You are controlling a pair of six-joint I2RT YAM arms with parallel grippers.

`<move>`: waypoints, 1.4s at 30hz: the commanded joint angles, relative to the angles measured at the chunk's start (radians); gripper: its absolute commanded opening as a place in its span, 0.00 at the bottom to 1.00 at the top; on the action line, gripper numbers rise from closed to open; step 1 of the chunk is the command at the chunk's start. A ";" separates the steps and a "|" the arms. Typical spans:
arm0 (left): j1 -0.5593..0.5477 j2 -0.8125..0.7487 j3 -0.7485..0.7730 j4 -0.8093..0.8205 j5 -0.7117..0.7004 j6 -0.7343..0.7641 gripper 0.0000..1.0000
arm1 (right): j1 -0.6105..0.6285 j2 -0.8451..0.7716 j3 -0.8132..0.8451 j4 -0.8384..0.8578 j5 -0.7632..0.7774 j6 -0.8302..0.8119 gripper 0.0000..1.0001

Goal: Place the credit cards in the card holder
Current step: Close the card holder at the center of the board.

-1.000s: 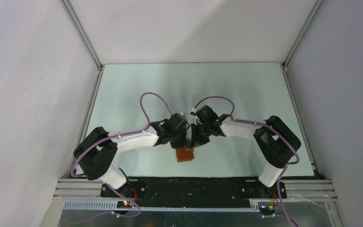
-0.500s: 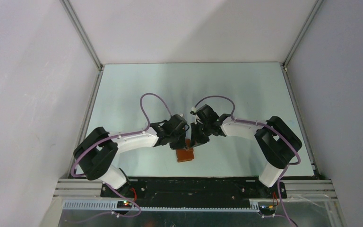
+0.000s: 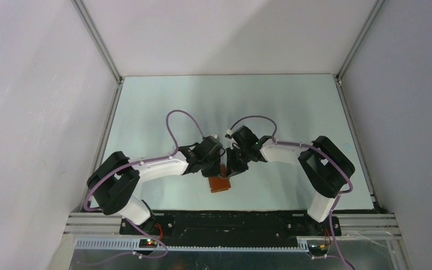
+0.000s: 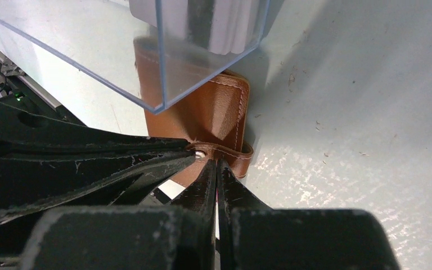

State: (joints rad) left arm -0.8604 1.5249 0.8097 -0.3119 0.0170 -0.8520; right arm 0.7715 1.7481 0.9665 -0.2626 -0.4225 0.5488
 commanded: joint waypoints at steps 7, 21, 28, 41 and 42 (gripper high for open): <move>0.006 0.005 0.015 -0.006 -0.046 0.030 0.00 | 0.012 0.017 0.042 0.020 -0.004 -0.010 0.00; 0.005 -0.011 0.042 -0.011 -0.050 0.059 0.00 | 0.012 -0.012 0.042 0.022 -0.006 -0.028 0.00; 0.005 -0.054 0.063 -0.013 -0.069 0.087 0.00 | 0.008 -0.042 0.042 0.017 0.004 -0.038 0.00; 0.007 -0.010 0.038 -0.012 -0.056 0.065 0.00 | 0.007 -0.041 0.043 0.021 0.014 -0.029 0.00; 0.008 -0.008 0.037 -0.012 -0.057 0.066 0.00 | 0.007 -0.040 0.043 0.022 0.014 -0.028 0.00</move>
State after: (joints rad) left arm -0.8604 1.5116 0.8406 -0.3317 -0.0162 -0.7937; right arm 0.7769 1.7351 0.9771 -0.2592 -0.4236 0.5270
